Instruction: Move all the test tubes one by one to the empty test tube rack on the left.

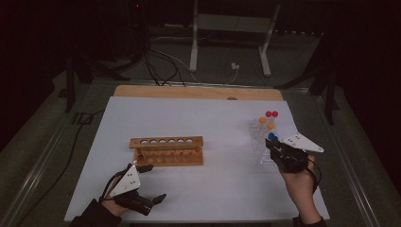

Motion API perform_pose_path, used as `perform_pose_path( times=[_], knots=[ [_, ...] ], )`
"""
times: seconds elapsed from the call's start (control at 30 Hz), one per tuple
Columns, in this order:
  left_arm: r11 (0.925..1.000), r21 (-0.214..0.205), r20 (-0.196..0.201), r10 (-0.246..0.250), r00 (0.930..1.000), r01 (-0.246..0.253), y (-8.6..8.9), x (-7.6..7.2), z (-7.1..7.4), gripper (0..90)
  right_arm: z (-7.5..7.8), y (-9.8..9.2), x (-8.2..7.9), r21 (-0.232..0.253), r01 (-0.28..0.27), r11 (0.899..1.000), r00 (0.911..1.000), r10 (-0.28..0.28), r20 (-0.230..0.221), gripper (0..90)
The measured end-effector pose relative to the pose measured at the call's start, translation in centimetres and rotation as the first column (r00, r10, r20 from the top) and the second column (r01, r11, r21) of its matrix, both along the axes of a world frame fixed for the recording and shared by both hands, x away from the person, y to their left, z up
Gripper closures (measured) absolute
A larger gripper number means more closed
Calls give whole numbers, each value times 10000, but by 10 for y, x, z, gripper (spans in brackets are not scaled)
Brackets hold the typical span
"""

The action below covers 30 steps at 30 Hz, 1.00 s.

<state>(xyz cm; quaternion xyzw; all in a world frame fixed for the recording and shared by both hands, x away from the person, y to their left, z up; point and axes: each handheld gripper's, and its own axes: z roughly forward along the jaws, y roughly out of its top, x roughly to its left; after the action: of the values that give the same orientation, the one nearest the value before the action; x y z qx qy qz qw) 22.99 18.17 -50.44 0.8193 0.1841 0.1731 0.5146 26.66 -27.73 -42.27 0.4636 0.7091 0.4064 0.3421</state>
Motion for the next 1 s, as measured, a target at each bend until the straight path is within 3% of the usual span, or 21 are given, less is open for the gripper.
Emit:
perform_pose_path(
  times=[0.13, 0.33, 0.5, 0.73, 1.0],
  knots=[
    [9999, -87, -115, -80, 9999, 79, -1, -1, 1, 5, 3, 5, -3, 59, -316, 9995, 9995, 316, 36, 768],
    [9998, 107, -392, -163, 9991, 167, -11, -1, 2, 5, -5, 21, -4, 122, -1101, 9938, 9932, 1105, -360, 768],
    [9983, 99, -680, -558, 9961, 566, -22, 0, 11, 5, -11, 30, -5, 75, -1536, 9881, 9863, 1538, -601, 768],
    [9976, 135, -1085, -658, 9919, 677, -34, 10, 25, 5, -22, 52, -9, 59, -2395, 9709, 9659, 2389, -1001, 768],
    [9962, 210, -1057, -824, 9910, 850, -52, 24, 38, 6, -28, 67, -15, 38, -3046, 9525, 9456, 3029, -1187, 768]
  ],
)
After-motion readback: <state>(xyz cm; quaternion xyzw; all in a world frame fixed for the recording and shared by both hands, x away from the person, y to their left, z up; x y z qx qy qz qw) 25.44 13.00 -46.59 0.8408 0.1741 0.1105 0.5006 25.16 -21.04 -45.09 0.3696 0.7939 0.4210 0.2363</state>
